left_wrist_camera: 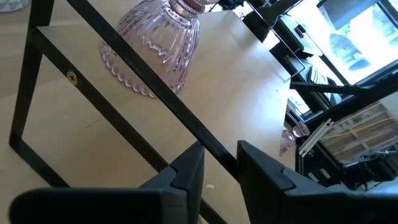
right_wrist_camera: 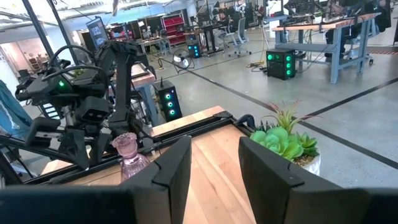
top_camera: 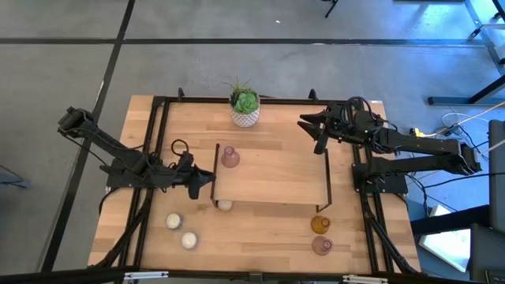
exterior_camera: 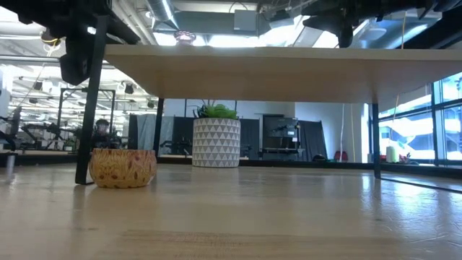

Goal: Pick & Place candle stick holders
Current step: Adjust the shelf

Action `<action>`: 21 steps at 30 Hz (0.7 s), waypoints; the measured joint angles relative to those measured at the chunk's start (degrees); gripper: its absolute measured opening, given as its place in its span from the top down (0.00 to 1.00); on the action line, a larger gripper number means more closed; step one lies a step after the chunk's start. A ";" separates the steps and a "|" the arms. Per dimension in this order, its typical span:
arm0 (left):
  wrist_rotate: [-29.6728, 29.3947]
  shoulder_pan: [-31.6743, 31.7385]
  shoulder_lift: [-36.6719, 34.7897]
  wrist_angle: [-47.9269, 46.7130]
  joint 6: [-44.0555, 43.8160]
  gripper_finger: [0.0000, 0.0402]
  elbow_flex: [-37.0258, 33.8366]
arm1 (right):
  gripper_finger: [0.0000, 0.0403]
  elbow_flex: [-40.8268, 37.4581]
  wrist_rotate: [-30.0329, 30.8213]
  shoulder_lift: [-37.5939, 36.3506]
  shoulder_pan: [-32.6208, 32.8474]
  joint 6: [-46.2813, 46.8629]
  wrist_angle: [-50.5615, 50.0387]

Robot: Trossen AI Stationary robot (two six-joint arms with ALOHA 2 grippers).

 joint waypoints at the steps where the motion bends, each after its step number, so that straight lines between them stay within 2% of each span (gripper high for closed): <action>1: 0.15 0.21 0.00 0.04 -0.05 0.81 0.00 | 0.66 0.00 0.00 0.00 0.00 0.00 0.00; 14: 1.33 1.19 -0.02 1.44 2.40 0.98 0.00 | 0.66 -0.02 0.00 0.00 0.00 0.00 0.00; 21: 1.86 0.61 -1.91 -0.94 9.18 1.00 -0.02 | 0.66 -0.02 0.00 0.00 0.00 0.02 -0.16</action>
